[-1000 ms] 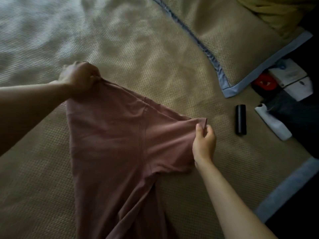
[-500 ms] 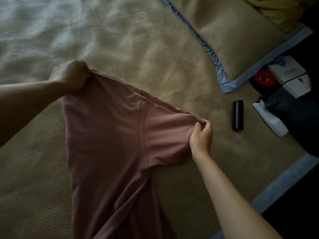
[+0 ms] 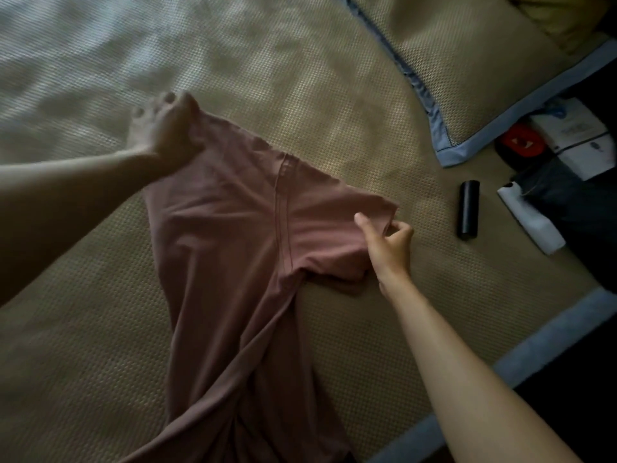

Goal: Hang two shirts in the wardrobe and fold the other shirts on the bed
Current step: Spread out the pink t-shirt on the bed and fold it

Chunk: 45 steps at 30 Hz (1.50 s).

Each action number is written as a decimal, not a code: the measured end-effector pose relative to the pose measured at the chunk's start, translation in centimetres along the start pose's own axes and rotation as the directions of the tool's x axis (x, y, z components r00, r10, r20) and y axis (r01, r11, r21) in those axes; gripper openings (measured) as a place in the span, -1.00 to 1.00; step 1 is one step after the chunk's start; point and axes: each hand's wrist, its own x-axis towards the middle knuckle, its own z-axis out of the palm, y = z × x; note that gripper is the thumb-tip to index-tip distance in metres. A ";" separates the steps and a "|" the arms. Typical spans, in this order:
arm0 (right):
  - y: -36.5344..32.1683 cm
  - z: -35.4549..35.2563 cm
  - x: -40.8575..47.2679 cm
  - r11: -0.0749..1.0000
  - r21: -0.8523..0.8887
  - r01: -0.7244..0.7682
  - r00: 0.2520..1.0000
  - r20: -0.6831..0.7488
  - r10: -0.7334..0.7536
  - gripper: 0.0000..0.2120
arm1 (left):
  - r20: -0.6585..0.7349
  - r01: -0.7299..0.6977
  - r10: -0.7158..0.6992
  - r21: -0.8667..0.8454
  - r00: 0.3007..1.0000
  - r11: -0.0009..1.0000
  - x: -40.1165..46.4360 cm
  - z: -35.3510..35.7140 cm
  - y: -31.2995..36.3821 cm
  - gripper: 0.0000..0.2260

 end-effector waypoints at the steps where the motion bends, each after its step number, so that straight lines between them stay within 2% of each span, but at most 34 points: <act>1: 0.5 -0.4 -0.6 1.000 -0.012 -0.004 0.998 0.056 0.004 -0.34 | 0.062 -0.032 0.031 0.011 0.998 0.999 -2.3 -0.7 1.8 -0.68; 3: 1.3 -1.2 -1.6 1.000 0.006 -0.017 0.987 0.157 0.016 -0.26 | 0.121 -0.121 0.134 -0.107 0.984 0.987 -7.3 -1.3 4.6 -0.91; 5: 1.3 -1.9 -2.1 1.000 0.001 -0.005 0.971 0.238 0.004 -0.19 | 0.236 -0.119 0.174 -0.229 0.956 0.966 -12.6 -0.6 5.5 -0.90; 7: 1.5 -2.5 -2.4 1.000 -0.014 0.020 0.960 0.280 -0.015 -0.16 | 0.291 -0.065 0.157 -0.303 0.944 0.951 -17.6 -0.2 5.9 -0.87; 9: 1.8 -3.0 -2.1 0.998 -0.064 -0.007 0.964 0.266 0.024 -0.13 | 0.249 -0.020 0.118 -0.363 0.961 0.932 -22.4 -0.2 6.4 -0.87; 10: 2.1 -3.2 -2.5 0.994 -0.113 -0.012 0.966 0.257 0.041 -0.11 | 0.233 0.006 0.085 -0.366 0.969 0.931 -25.0 -0.5 6.5 -0.84; 12: 3.0 -3.8 -3.4 0.964 -0.262 0.041 0.976 0.216 0.018 -0.17 | 0.297 0.066 0.013 -0.254 0.955 0.965 -29.5 -0.5 5.5 -0.70; 13: 3.5 -4.1 -4.4 0.943 -0.325 0.067 0.985 0.174 -0.010 -0.26 | 0.365 0.089 -0.016 -0.184 0.931 0.979 -31.7 -0.5 4.5 -0.61; 15: 4.8 -4.5 -7.0 0.924 -0.376 0.073 0.994 0.099 -0.038 -0.47 | 0.488 0.128 -0.041 -0.146 0.872 0.981 -35.7 -0.4 2.5 -0.54; 16: 5.5 -4.6 -8.7 0.929 -0.367 0.053 0.994 0.107 -0.014 -0.51 | 0.547 0.128 -0.023 -0.153 0.836 0.980 -37.6 -0.4 1.6 -0.55; 18: 7.6 -5.1 -12.7 0.937 -0.350 -0.016 0.967 0.232 0.103 -0.48 | 0.605 0.081 0.035 -0.164 0.796 0.983 -40.8 -0.9 0.7 -0.64; 20: 10.2 -6.1 -17.5 0.904 -0.428 -0.003 0.895 0.402 0.193 -0.45 | 0.585 0.094 0.070 -0.245 0.808 0.965 -43.1 -2.5 0.9 -0.72; 22: 13.1 -7.2 -21.6 0.868 -0.489 0.084 0.847 0.493 0.196 -0.52 | 0.506 0.143 0.070 -0.369 0.860 0.918 -45.1 -4.6 2.4 -0.71; 25: 15.9 -8.7 -25.5 0.894 -0.413 0.175 0.876 0.480 0.050 -0.51 | 0.395 0.085 0.140 -0.501 0.908 0.861 -47.6 -7.4 7.3 -0.73; 27: 16.2 -9.7 -26.7 0.914 -0.345 0.216 0.900 0.433 -0.049 -0.51 | 0.379 0.027 0.226 -0.559 0.897 0.829 -48.8 -8.2 11.6 -0.75; 28: 16.0 -10.1 -27.1 0.921 -0.312 0.236 0.898 0.433 -0.083 -0.58 | 0.390 0.018 0.250 -0.567 0.886 0.823 -49.3 -7.9 13.6 -0.76; 30: 15.3 -10.5 -27.9 0.944 -0.259 0.204 0.886 0.459 -0.065 -0.79 | 0.399 -0.005 0.275 -0.559 0.875 0.829 -50.2 -6.5 16.7 -0.80; 32: 14.6 -10.8 -27.8 0.973 -0.223 0.059 0.882 0.468 0.054 -0.73 | 0.390 -0.062 0.303 -0.523 0.869 0.850 -51.0 -4.2 18.9 -0.81; 33: 14.8 -11.0 -27.4 0.984 -0.159 -0.076 0.849 0.507 0.148 -0.69 | 0.395 -0.088 0.306 -0.482 0.866 0.872 -51.3 -3.2 19.4 -0.80; 35: 14.9 -11.2 -26.7 0.964 -0.055 -0.262 0.765 0.598 0.241 -0.57 | 0.449 -0.107 0.275 -0.363 0.850 0.926 -51.8 -1.2 19.6 -0.73; 36: 15.2 -11.2 -26.3 0.956 -0.083 -0.281 0.740 0.616 0.271 -0.48 | 0.499 -0.084 0.247 -0.326 0.831 0.942 -52.0 -0.4 19.4 -0.70; 37: 15.8 -11.3 -26.1 0.956 -0.163 -0.246 0.727 0.621 0.293 -0.38 | 0.565 -0.057 0.226 -0.301 0.794 0.952 -52.2 -0.1 19.1 -0.65; 38: 16.4 -11.5 -26.1 0.954 -0.255 -0.155 0.743 0.606 0.283 -0.37 | 0.643 -0.030 0.220 -0.292 0.733 0.956 -52.1 -0.1 18.8 -0.59; 39: 17.1 -11.5 -26.0 0.945 -0.326 -0.038 0.769 0.594 0.236 -0.46 | 0.694 -0.006 0.225 -0.303 0.684 0.953 -52.0 0.0 18.5 -0.54; 40: 17.9 -11.5 -25.8 0.928 -0.367 0.065 0.802 0.572 0.170 -0.59 | 0.710 0.037 0.193 -0.295 0.678 0.955 -51.8 0.0 18.2 -0.55; 41: 18.3 -11.5 -25.5 0.916 -0.381 0.127 0.832 0.544 0.111 -0.68 | 0.689 0.093 0.121 -0.266 0.715 0.960 -51.5 -0.3 17.7 -0.59; 43: 18.9 -11.6 -25.1 0.897 -0.406 0.175 0.882 0.470 0.041 -0.70 | 0.576 0.297 -0.159 -0.153 0.802 0.943 -50.8 -0.4 15.2 -0.65; 45: 19.1 -11.7 -24.7 0.871 -0.450 0.198 0.890 0.456 0.033 -0.69 | 0.481 0.484 -0.387 -0.092 0.787 0.870 -50.3 0.5 11.8 -0.58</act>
